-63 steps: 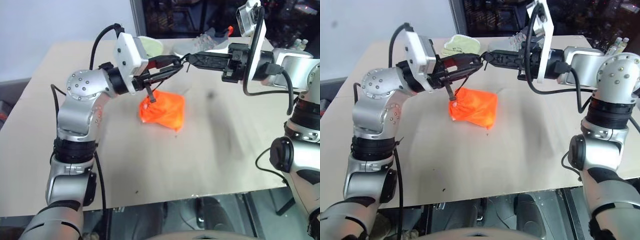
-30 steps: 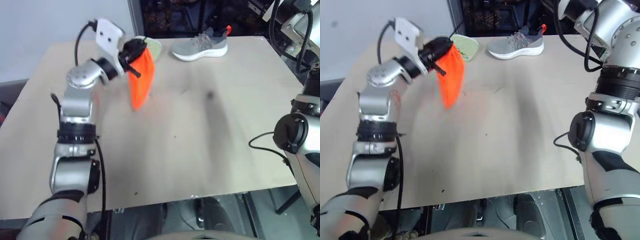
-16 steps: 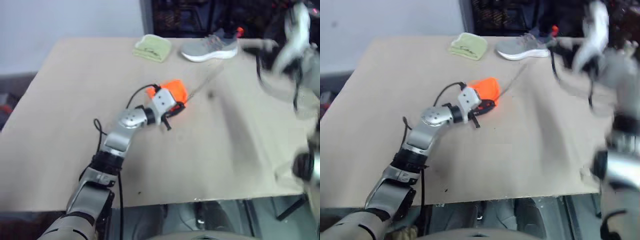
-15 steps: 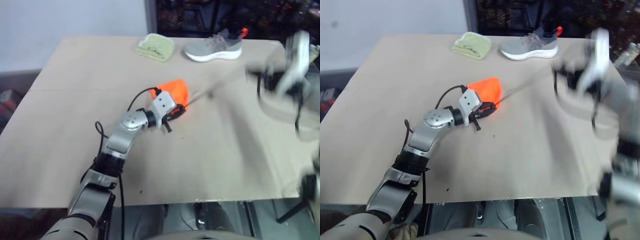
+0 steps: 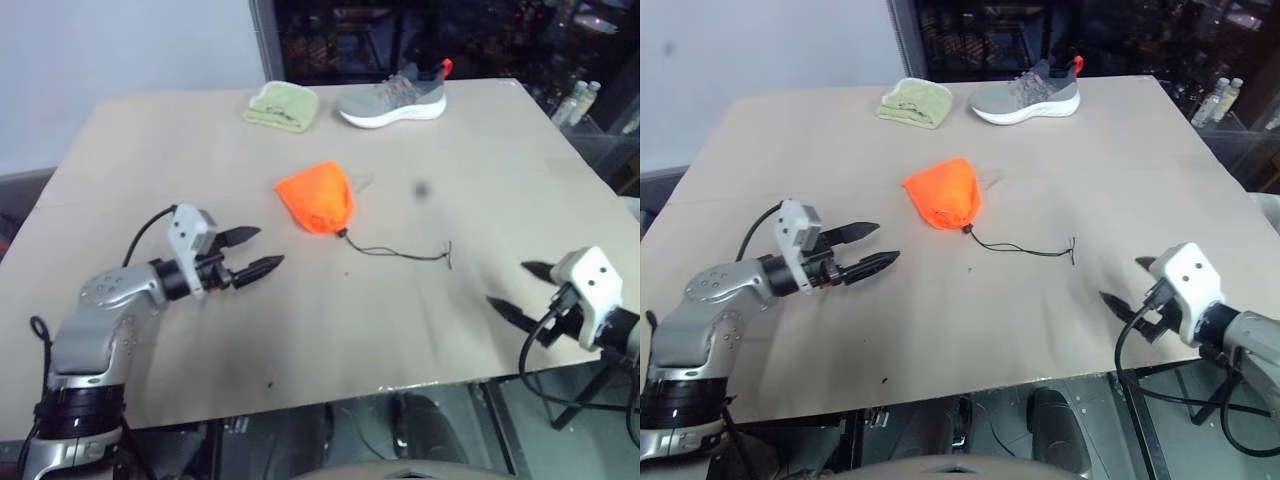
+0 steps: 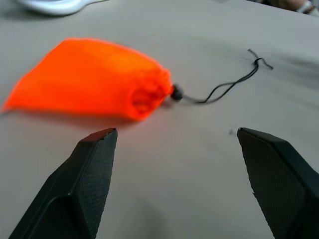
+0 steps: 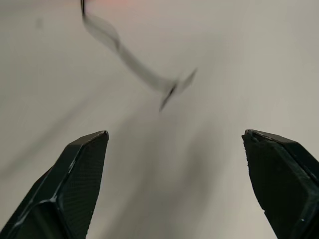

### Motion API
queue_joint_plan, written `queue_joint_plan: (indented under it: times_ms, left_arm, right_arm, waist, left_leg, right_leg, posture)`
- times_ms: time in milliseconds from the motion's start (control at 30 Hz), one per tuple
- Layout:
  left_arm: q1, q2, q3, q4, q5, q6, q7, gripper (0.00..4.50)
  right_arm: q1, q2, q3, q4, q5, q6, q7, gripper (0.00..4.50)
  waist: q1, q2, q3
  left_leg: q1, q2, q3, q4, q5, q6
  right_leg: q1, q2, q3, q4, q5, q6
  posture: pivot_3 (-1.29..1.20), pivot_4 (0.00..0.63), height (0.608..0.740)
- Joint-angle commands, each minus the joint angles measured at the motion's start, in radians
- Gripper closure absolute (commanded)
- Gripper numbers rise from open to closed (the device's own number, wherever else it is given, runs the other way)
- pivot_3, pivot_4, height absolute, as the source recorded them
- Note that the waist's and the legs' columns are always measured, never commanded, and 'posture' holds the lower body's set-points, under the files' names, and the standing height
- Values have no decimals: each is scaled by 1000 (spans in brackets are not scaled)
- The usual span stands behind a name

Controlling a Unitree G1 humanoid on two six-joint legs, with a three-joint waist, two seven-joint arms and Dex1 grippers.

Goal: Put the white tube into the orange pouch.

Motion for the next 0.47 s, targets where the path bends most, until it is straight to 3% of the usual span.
queue_joint_plan:
  times_ms: [33,467]
  left_arm:
    - [45,18,102,-41,-28,-5,26,544]
    - [209,-15,182,-159,-76,18,97,544]
  right_arm:
    - [30,27,-55,-27,-7,-81,33,19]
    - [-1,34,-18,89,-44,-232,126,19]
  waist:
    - [12,-1,0]
    - [22,-2,0]
  left_leg:
    - [-1,0,0,0,0,0]
    - [-1,1,6,0,0,0]
  right_leg:
    - [0,-1,0,-1,0,0]
    - [-1,-3,2,-1,2,-4]
  posture:
    - [0,150,740]
    - [0,150,740]
